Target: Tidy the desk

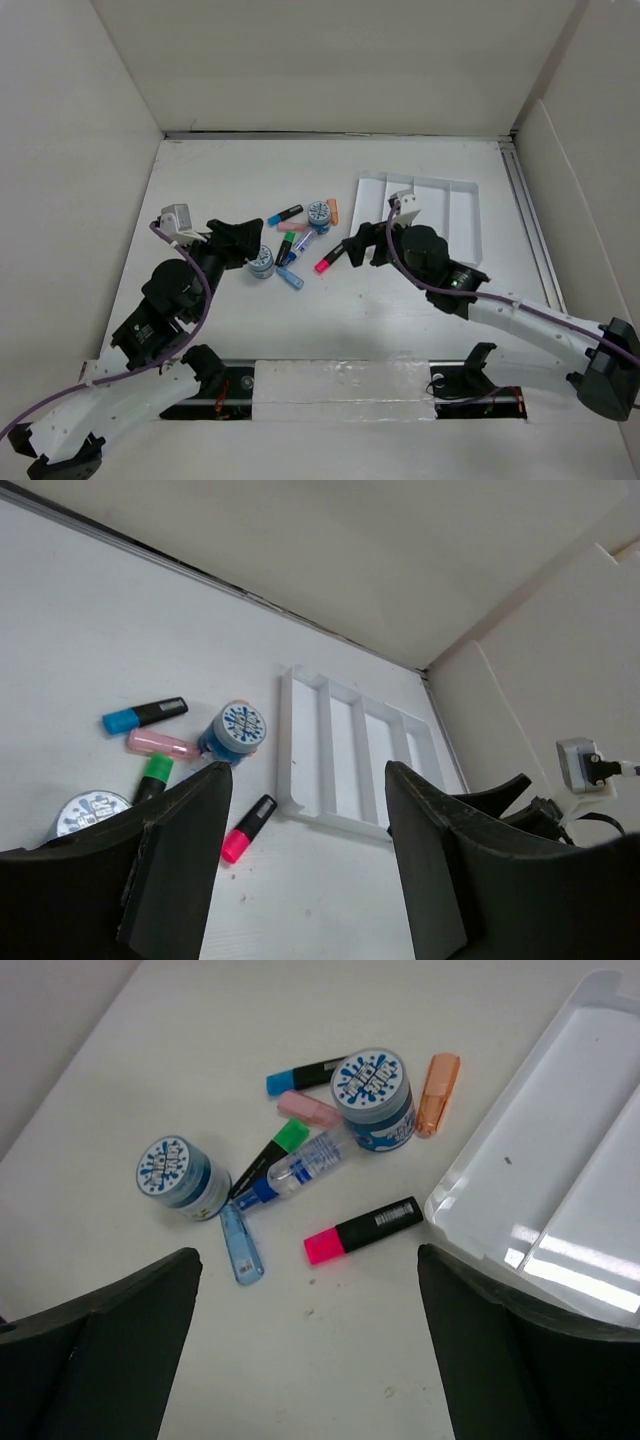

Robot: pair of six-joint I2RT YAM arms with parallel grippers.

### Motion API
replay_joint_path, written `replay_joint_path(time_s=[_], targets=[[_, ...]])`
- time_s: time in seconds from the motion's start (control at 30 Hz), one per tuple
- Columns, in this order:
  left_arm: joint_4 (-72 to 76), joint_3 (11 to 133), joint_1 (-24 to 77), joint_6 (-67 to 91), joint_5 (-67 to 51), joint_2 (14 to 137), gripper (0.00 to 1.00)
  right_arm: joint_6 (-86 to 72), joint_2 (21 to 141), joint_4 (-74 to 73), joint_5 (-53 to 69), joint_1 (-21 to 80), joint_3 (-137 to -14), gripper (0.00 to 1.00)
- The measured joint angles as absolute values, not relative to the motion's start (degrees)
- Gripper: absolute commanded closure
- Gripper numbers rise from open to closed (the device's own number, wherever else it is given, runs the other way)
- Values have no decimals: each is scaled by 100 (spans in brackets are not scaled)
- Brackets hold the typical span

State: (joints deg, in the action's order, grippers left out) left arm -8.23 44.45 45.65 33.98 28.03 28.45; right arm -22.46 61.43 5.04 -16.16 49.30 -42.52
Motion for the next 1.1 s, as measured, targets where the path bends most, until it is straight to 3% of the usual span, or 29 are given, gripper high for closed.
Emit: replay_joint_path(time_s=[0.07, 0.1, 0.17, 0.2, 0.3, 0.37, 0.4, 0.47, 0.5, 0.6, 0.87, 1.1], targets=[[-1020, 4661, 4565, 3317, 2893, 2947, 41, -2237, 6386, 596, -1518, 4930, -4278, 10], [-1096, 4755, 4565, 3273, 2941, 3004, 41, -2226, 6541, 613, -1455, 4930, -4316, 44], [-1223, 4921, 4565, 3159, 3022, 3116, 43, -2189, 6877, 661, -1267, 4934, -4414, 94], [-1264, 4993, 4565, 3076, 3048, 3168, 43, -2189, 7052, 685, -1153, 4939, -4464, 100], [-1297, 5076, 4565, 2840, 3100, 3245, 46, -2217, 7533, 733, -908, 5013, -4646, 100], [-1315, 5076, 4565, 2714, 3194, 3291, 48, -2211, 7870, 733, -899, 5159, -4849, 83], [-1315, 5076, 4565, 2637, 3234, 3323, 49, -2220, 8018, 742, -895, 5227, -4950, 64], [-1310, 5076, 4565, 2502, 3284, 3367, 54, -2182, 8309, 766, -867, 5389, -5164, 44], [-1310, 5076, 4565, 2403, 3295, 3376, 55, -2130, 8458, 766, -858, 5481, -5297, 30], [-1269, 5076, 4565, 2143, 3315, 3356, 55, -1935, 8890, 731, -858, 5787, -5782, 10], [-1096, 5070, 4525, 1774, 3778, 3089, 54, -1581, 10064, 679, -843, 6259, -7000, 3], [-707, 4609, 4484, 1737, 4364, 2025, 51, -1433, 10927, 449, -880, 6250, -7653, 0]])
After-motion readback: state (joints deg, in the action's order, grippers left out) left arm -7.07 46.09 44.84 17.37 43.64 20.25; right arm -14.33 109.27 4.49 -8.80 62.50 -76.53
